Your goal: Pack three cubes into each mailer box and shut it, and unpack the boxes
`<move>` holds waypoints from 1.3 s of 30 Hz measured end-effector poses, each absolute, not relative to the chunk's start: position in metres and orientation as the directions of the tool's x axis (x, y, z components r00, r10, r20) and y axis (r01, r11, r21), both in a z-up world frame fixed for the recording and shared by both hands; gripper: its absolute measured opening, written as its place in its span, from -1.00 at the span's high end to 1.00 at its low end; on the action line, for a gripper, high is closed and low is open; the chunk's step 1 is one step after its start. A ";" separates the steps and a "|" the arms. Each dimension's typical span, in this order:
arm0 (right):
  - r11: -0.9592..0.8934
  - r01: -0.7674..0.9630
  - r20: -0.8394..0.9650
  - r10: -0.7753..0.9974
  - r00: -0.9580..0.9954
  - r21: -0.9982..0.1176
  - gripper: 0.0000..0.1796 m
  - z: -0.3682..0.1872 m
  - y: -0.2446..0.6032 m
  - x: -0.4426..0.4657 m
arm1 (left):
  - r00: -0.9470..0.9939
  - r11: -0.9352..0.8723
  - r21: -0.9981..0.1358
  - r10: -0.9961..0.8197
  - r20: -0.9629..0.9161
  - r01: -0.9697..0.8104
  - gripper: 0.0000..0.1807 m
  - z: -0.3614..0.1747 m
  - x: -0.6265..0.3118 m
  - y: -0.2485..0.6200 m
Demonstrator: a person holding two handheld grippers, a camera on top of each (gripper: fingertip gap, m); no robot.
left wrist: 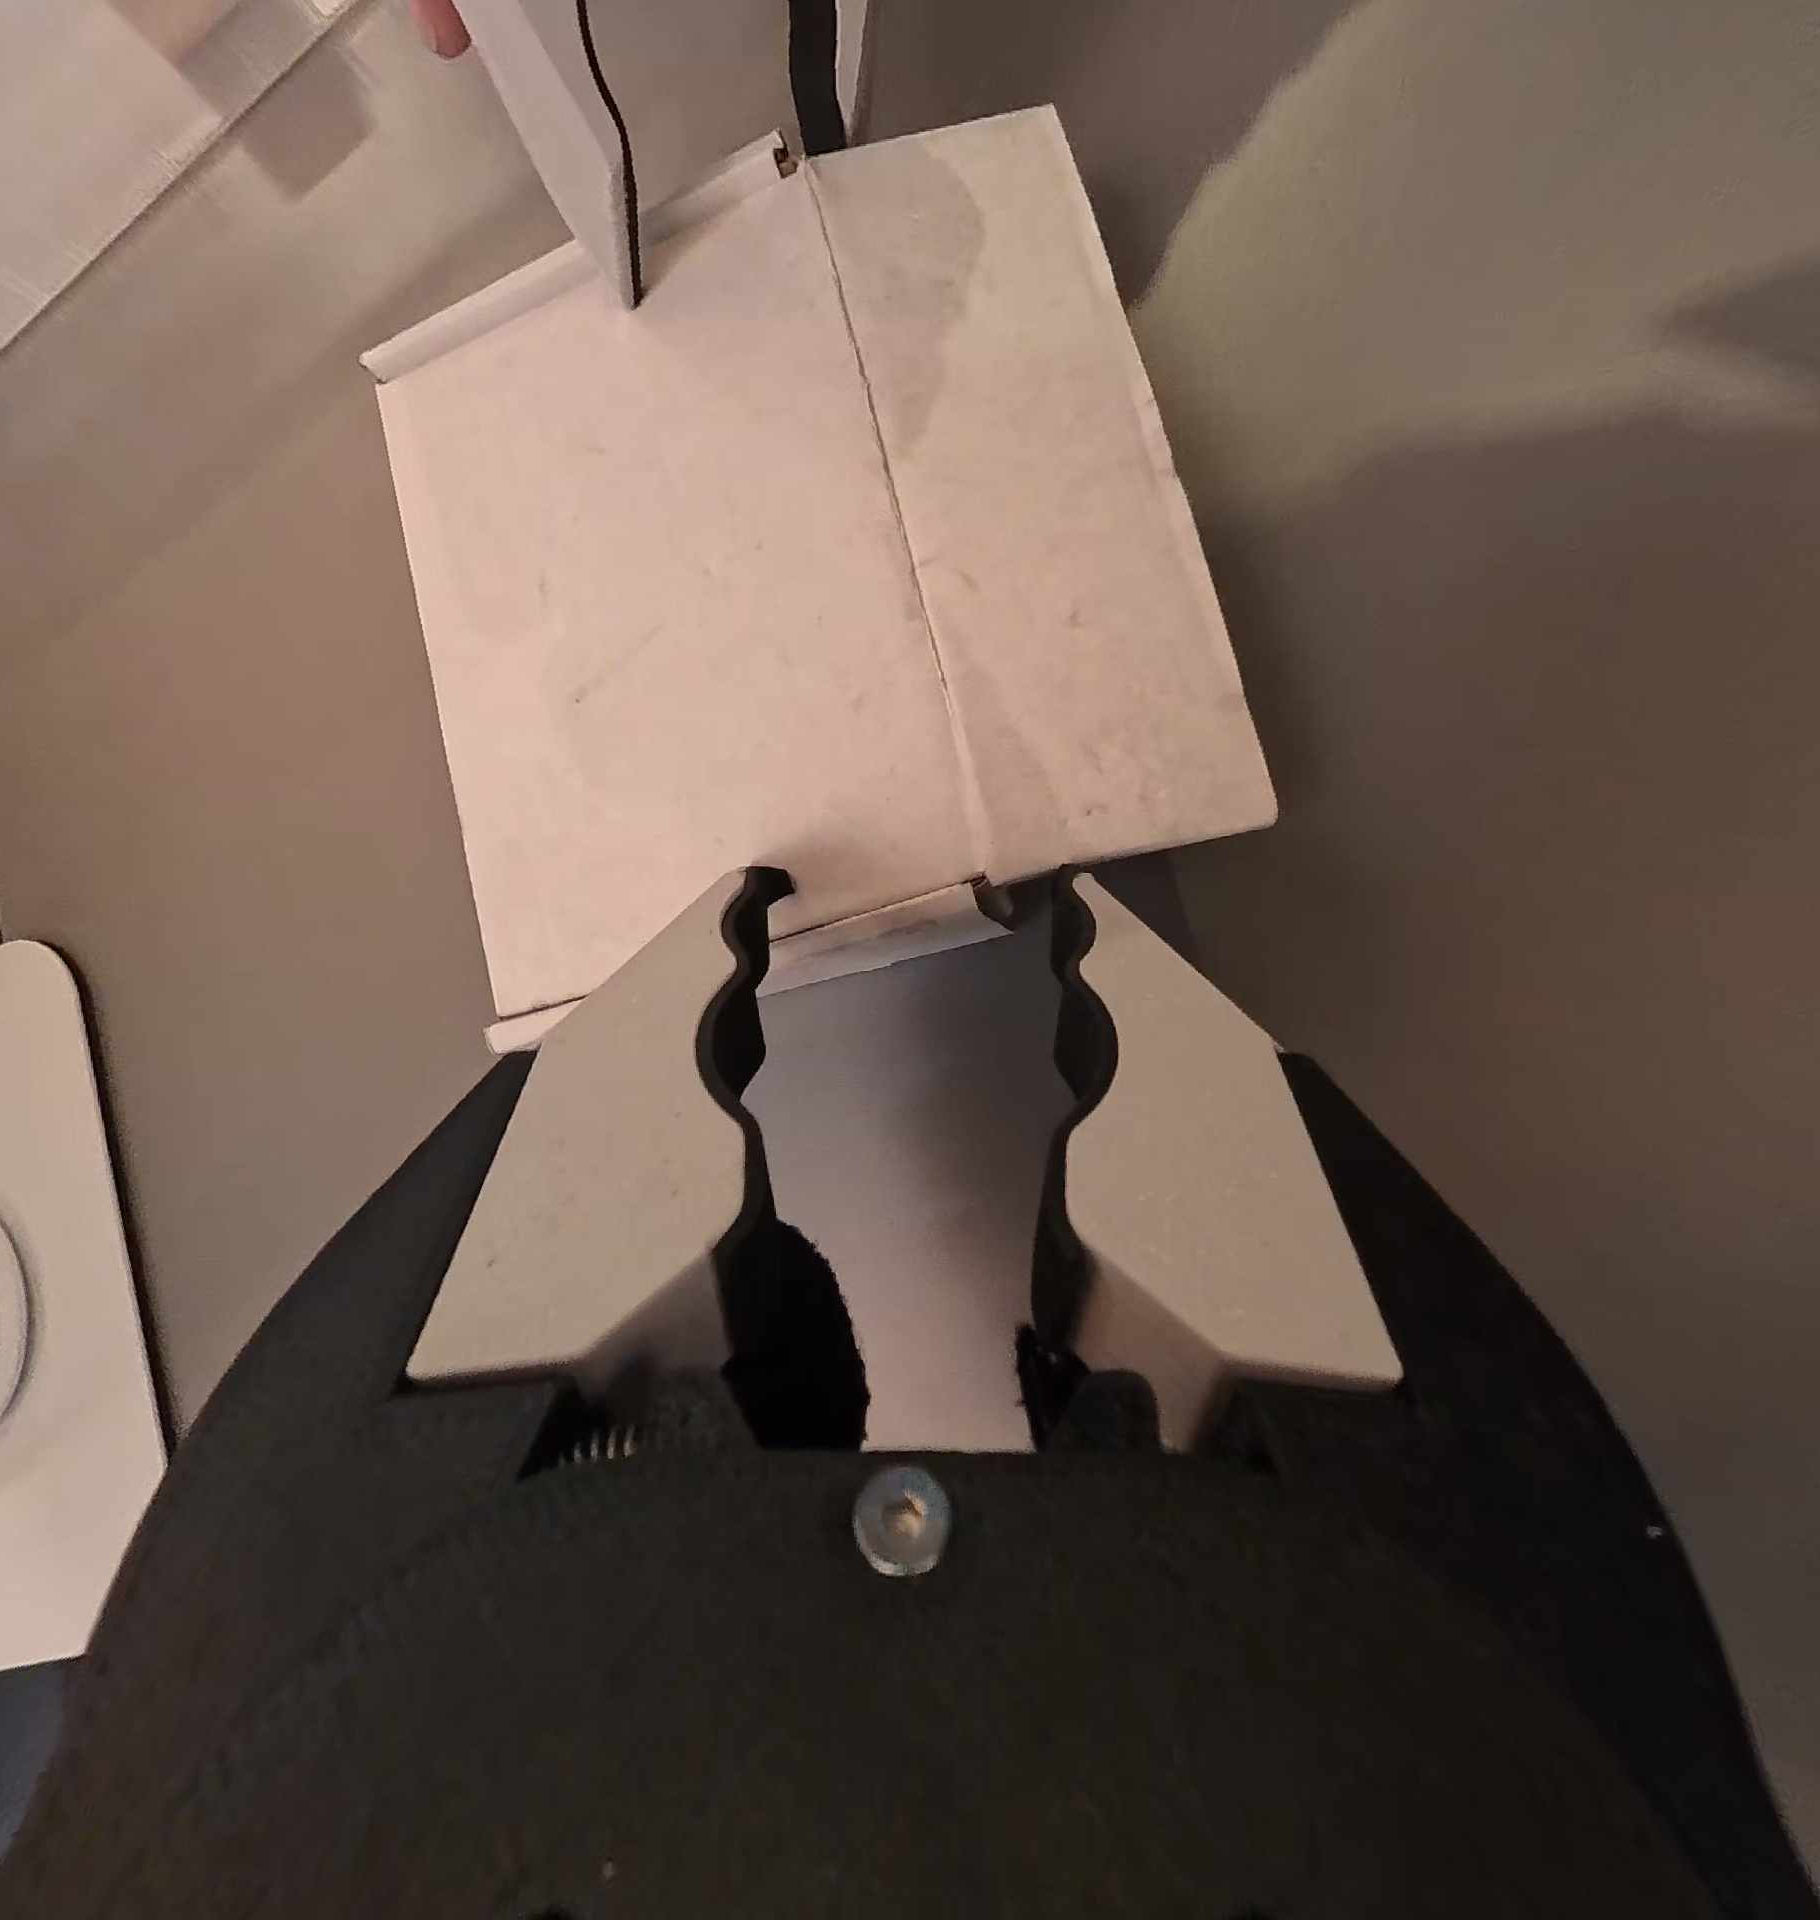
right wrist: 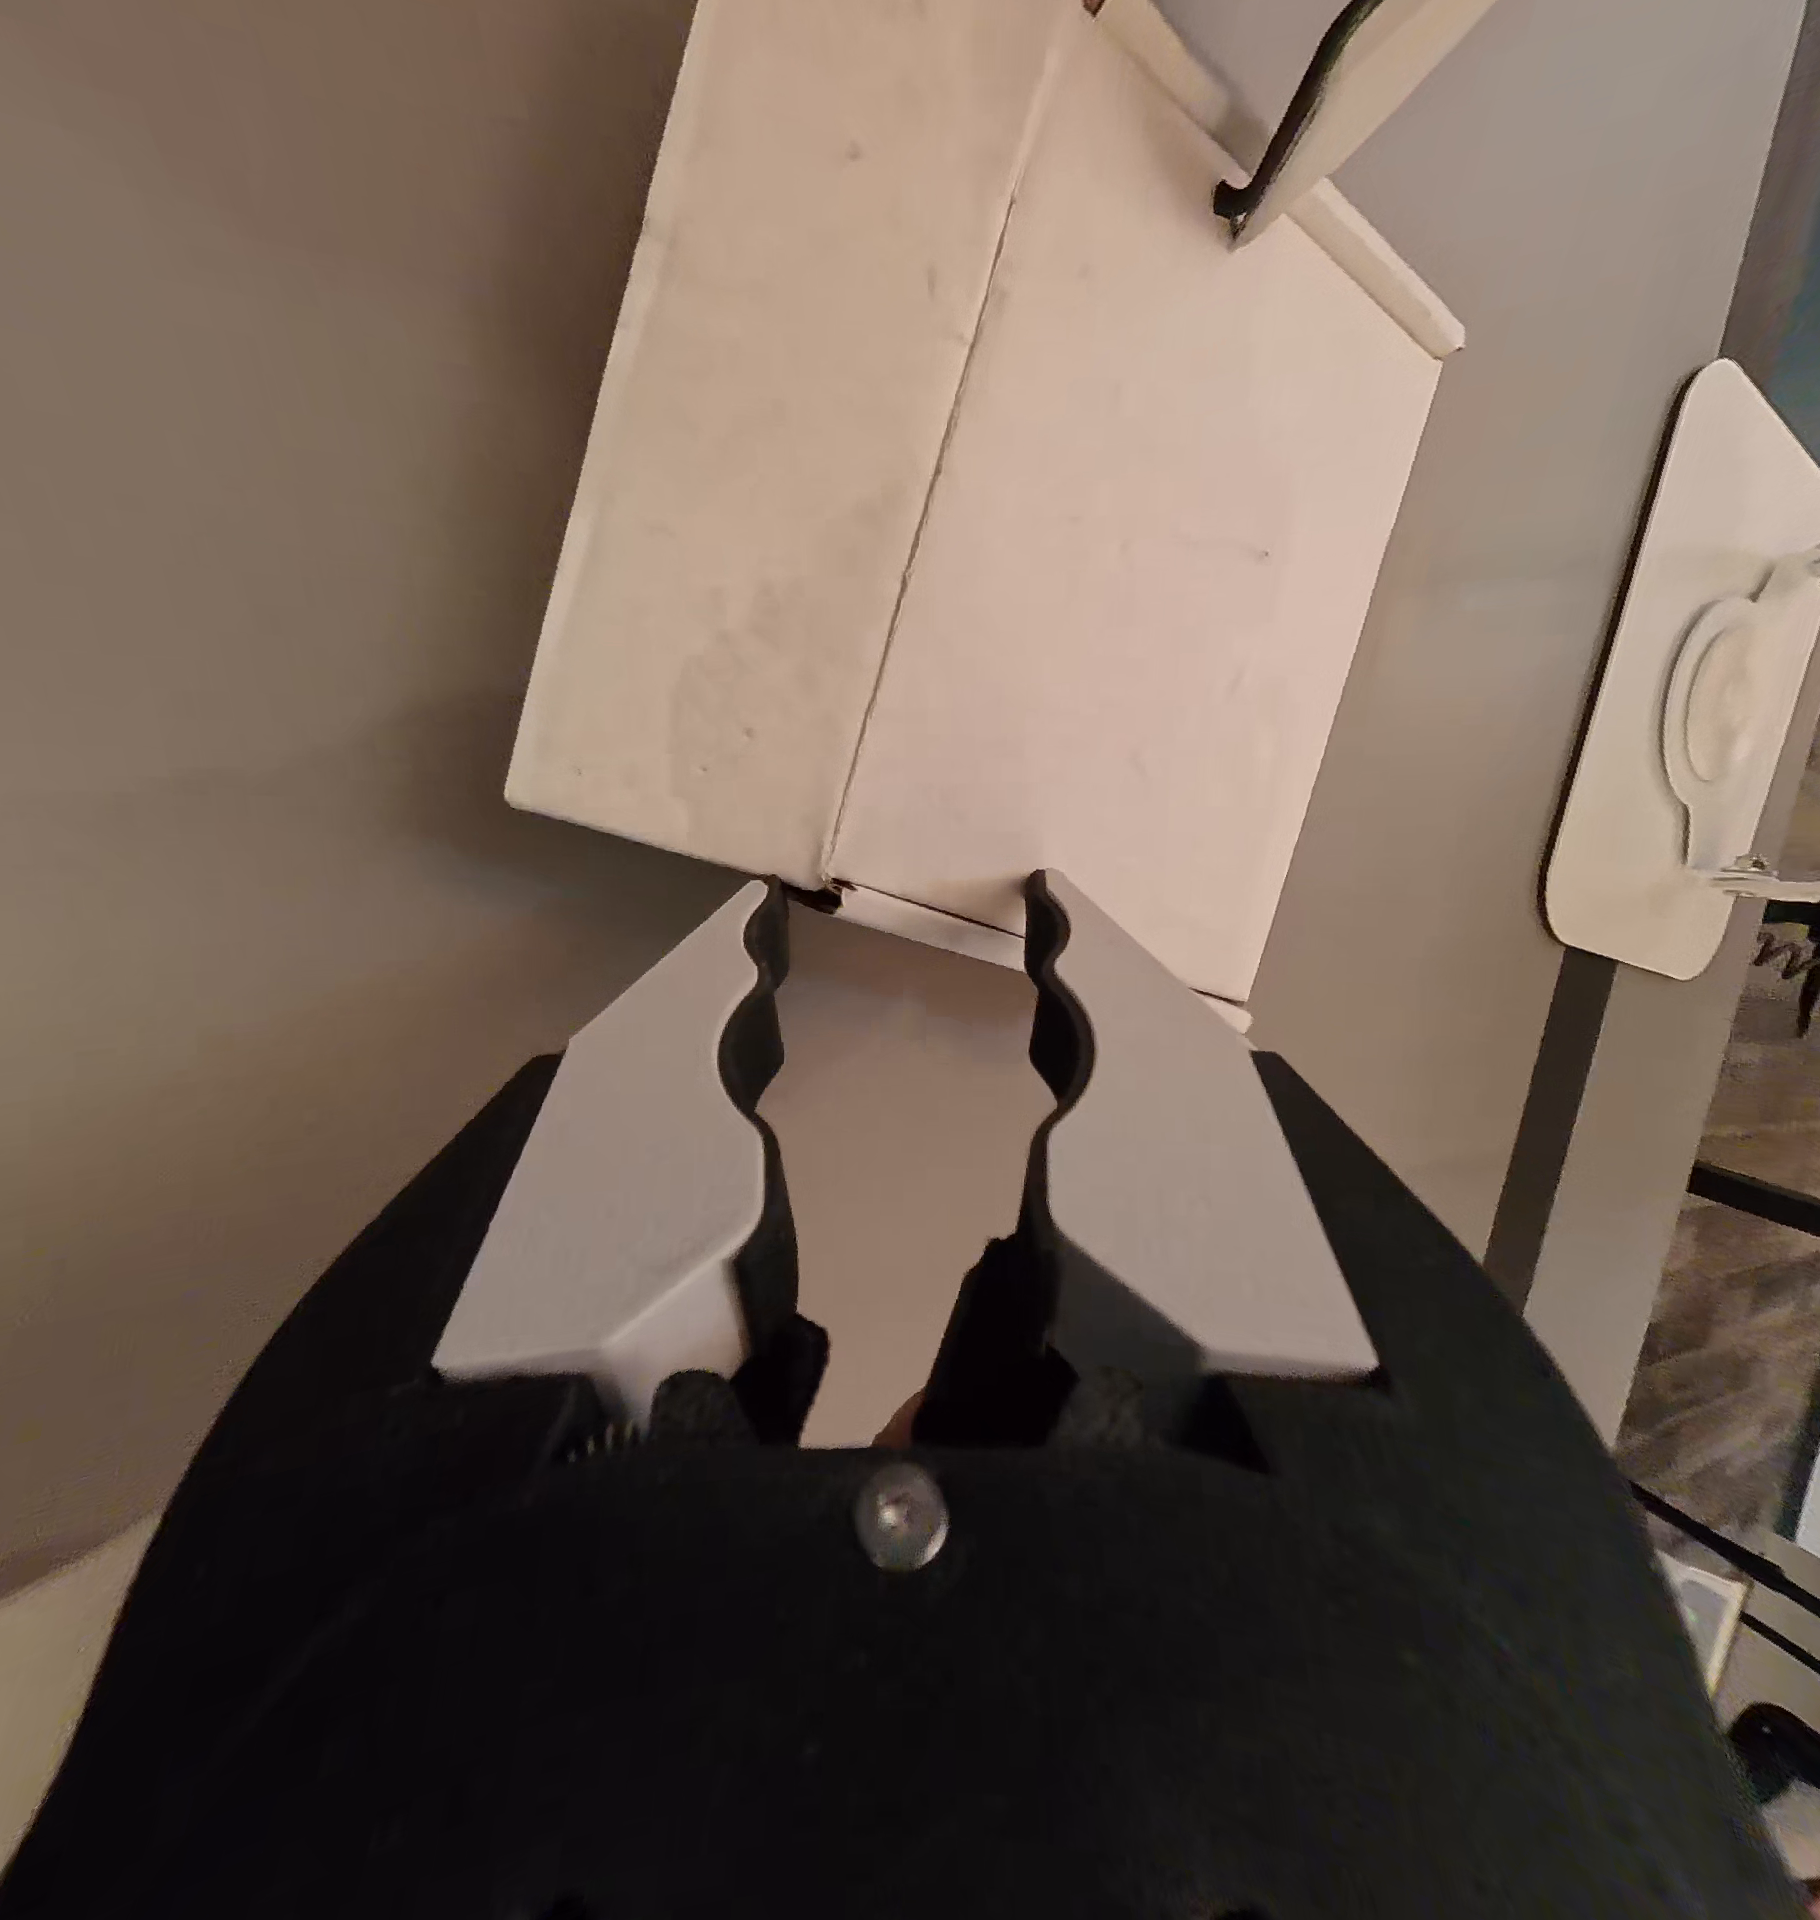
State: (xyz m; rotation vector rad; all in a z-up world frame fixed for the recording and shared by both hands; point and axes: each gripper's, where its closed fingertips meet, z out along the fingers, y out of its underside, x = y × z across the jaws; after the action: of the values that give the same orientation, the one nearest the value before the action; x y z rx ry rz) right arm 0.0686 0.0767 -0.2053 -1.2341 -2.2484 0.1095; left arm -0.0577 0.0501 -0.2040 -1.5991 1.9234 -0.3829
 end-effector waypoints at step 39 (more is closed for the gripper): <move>0.639 0.709 0.464 0.746 -0.478 -0.298 0.42 -0.206 0.063 0.073 | -0.093 0.291 -0.579 -0.934 -0.346 -0.762 0.47 -0.202 -0.052 0.030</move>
State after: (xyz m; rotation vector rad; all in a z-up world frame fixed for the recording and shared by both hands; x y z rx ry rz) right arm 0.0734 0.0632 -0.2058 -1.1322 -2.2964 0.0863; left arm -0.0515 0.0297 -0.2024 -1.5155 1.8970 -0.3304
